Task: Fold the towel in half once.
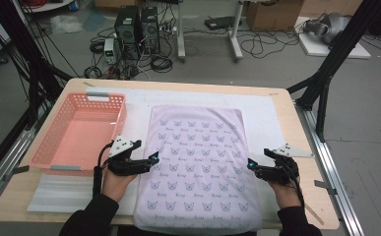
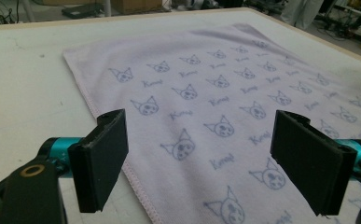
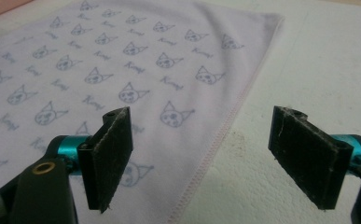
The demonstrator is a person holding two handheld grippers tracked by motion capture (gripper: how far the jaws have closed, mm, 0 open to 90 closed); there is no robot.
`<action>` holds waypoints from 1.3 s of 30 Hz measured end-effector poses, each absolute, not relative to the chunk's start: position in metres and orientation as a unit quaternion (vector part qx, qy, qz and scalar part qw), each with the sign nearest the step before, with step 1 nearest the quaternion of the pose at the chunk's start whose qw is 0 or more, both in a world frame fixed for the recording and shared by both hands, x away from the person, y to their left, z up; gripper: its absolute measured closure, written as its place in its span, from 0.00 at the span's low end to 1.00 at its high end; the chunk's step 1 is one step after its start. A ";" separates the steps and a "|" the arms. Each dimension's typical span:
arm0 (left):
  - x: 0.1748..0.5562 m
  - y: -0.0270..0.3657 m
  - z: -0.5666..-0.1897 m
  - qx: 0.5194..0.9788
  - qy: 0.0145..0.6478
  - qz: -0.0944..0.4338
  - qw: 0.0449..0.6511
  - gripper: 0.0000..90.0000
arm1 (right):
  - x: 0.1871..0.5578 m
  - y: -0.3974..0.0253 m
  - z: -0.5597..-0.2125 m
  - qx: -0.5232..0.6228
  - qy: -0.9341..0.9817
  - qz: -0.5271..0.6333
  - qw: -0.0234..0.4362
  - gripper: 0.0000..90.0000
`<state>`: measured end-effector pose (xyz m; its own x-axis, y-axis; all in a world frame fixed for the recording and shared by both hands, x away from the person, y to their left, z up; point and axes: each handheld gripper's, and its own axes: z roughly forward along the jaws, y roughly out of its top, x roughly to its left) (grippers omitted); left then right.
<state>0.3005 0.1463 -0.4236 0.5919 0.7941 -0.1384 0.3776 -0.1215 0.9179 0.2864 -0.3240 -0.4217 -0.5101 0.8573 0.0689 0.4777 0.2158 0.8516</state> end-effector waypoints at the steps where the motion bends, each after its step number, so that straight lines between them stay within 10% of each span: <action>1: 0.302 0.147 -0.423 0.722 0.407 0.197 0.523 0.22 | 0.287 -0.325 -0.422 0.445 0.750 0.439 0.216 0.23; 39: 0.426 0.123 -0.443 0.695 0.542 0.222 0.417 0.51 | 0.299 -0.333 -0.430 0.455 0.754 0.431 0.196 0.22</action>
<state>0.4258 0.1234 -0.4432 0.3144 0.9385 -0.1429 0.5676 -0.0652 0.8207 0.2991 -0.3327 -0.4296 -0.5085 0.8556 0.0966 0.5165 0.2134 0.8293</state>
